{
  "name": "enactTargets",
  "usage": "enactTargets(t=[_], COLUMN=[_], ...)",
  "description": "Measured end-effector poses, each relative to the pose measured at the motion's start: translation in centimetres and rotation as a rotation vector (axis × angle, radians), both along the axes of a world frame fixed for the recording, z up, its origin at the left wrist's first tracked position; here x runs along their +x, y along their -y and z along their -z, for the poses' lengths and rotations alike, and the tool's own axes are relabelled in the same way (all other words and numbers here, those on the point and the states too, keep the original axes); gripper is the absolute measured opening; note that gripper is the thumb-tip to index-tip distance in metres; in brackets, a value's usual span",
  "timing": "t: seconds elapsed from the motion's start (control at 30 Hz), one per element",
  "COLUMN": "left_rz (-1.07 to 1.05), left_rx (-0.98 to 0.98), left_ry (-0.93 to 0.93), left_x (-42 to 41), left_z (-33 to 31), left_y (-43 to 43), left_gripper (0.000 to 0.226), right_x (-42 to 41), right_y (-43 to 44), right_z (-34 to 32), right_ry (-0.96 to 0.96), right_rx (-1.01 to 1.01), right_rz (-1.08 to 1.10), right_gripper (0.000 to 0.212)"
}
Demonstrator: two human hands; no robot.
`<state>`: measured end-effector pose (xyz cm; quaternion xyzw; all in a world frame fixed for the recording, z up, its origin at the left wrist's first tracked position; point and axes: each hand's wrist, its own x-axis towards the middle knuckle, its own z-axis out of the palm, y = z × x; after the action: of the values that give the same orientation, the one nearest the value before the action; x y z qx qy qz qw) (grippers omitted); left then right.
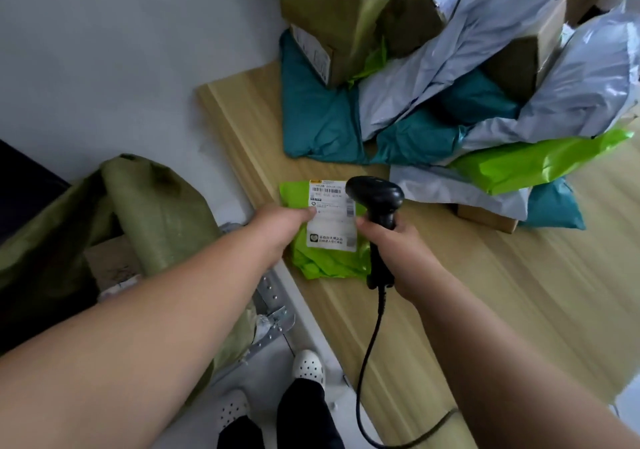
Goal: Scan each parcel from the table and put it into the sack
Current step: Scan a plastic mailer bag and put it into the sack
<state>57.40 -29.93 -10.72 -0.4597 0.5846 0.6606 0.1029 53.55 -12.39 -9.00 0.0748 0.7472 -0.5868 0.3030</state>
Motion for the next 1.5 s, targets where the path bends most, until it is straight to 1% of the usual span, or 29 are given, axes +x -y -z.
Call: enactTargets(t=[0.03, 0.13, 0.2, 0.27, 0.4, 0.57, 0.67, 0.8, 1.0, 1.13, 1.33, 1.5], left_rz=[-0.009, 0.007, -0.008, -0.033, -0.113, -0.238, -0.283, -0.321, -0.373, -0.377, -0.371, -0.357], left_rx=[0.033, 0.146, 0.185, 0.151, 0.023, -0.101, -0.162, -0.215, -0.228, -0.23, -0.225, -0.23], left_ry=[0.01, 0.094, 0.091, 0.032, -0.121, -0.251, -0.318, -0.351, -0.377, -0.393, -0.427, -0.416], left_x=[-0.2, -0.2, 0.1, 0.4, 1.5, 3.9, 6.2, 9.7, 14.3, 16.1, 17.8, 18.8], left_z=[0.0, -0.9, -1.8, -2.9, -6.1, -11.2, -13.9, -16.3, -17.5, -17.7, -17.6, -17.2], left_y=[-0.1, 0.0, 0.3, 0.8, 2.4, 5.9, 8.0, 10.7, 13.3, 14.0, 14.7, 15.6], left_gripper=[0.007, 0.006, 0.008, 0.016, 0.023, 0.025, 0.029, 0.027, 0.028, 0.026, 0.029, 0.027], right_x=[-0.1, -0.5, -0.8, -1.0, -0.9, 1.0, 2.8, 5.6, 9.3, 11.1, 13.0, 14.2], right_y=[0.0, -0.3, -0.6, -0.5, 0.4, 2.7, 4.7, 7.2, 10.2, 11.5, 12.7, 13.4], right_z=[0.2, -0.3, -1.0, -2.2, -5.9, -11.8, -15.3, -19.0, -22.3, -23.8, -25.1, -25.4], right_ry=[0.01, 0.024, 0.026, -0.014, -0.105, -0.019, 0.024, 0.058, 0.088, 0.117, 0.115, 0.091], right_rx=[-0.019, -0.021, -0.033, -0.035, -0.076, -0.241, -0.271, -0.283, -0.262, -0.246, -0.21, -0.203], right_rz=[-0.009, -0.026, -0.02, -0.039, -0.082, -0.207, -0.308, -0.394, -0.42, -0.424, -0.431, -0.436], right_gripper=[0.022, 0.025, 0.019, 0.013, 0.013, 0.014, 0.017, 0.019, 0.019, 0.022, 0.024, 0.022])
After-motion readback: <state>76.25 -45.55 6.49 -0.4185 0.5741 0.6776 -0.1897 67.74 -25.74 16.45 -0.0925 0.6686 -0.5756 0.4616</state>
